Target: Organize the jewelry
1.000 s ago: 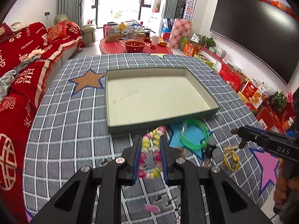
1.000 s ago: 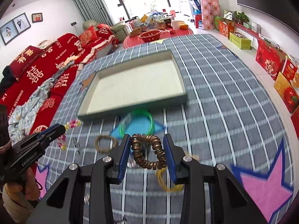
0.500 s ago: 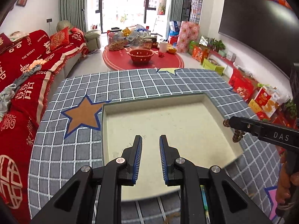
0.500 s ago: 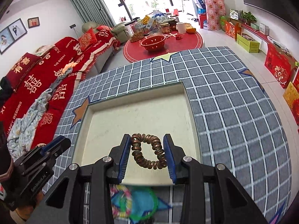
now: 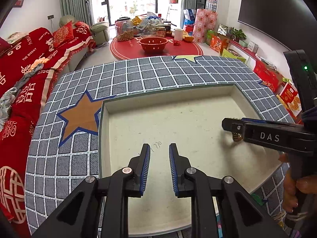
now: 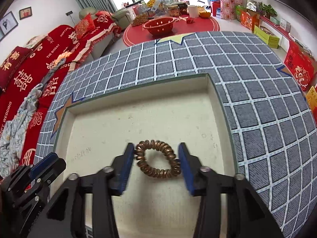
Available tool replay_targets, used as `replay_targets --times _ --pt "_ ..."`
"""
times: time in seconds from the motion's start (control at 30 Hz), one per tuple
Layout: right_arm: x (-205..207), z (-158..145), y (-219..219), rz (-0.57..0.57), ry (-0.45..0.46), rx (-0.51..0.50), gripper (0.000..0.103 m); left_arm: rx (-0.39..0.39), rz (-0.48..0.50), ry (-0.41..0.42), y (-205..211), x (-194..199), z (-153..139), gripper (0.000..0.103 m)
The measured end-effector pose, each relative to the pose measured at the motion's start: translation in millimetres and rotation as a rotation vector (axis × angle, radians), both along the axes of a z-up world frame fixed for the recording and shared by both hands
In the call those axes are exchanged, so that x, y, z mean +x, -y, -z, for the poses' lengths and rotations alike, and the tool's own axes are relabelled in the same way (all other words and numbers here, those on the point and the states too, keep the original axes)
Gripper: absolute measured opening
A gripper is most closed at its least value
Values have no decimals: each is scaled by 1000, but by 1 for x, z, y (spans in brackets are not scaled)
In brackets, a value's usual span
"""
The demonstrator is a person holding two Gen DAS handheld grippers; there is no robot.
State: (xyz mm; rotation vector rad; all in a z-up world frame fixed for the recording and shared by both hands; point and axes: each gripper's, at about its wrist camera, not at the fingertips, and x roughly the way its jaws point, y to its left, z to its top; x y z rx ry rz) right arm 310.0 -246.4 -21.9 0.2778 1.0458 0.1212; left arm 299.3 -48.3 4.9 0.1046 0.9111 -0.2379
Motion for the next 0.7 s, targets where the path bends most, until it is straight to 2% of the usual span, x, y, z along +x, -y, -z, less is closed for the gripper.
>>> replay_targets --times 0.07,0.13,0.2,0.23,0.27,0.3,0.37,0.5,0.67,0.7 --pt "0 5 -1 -8 -17 -4 63 13 -8 -7 0 1 3 33" --pt "-1 6 0 -12 -32 -5 75 19 -9 -12 1 0 3 33" --pt "-8 0 4 -7 -20 21 75 21 -8 -7 0 -6 1 34" --pt "-11 -3 7 -7 -13 35 75 20 -8 2 -1 -9 -1 45" --pt "-18 -8 10 -4 -4 53 75 21 -13 11 -3 -14 -3 63" --pt "-25 -14 13 0 6 67 75 18 -23 18 -6 -18 -5 103" --pt "-44 -24 19 -5 25 85 75 -8 -35 64 -12 -31 -12 103" --pt "-84 -37 18 -40 42 122 74 11 -42 67 -21 -44 -15 103" --pt "-128 -25 -5 -136 -20 148 59 -4 -81 51 -40 -57 -11 103" --pt "-134 -18 -12 -153 -45 146 52 -9 -90 47 -43 -58 -10 103"
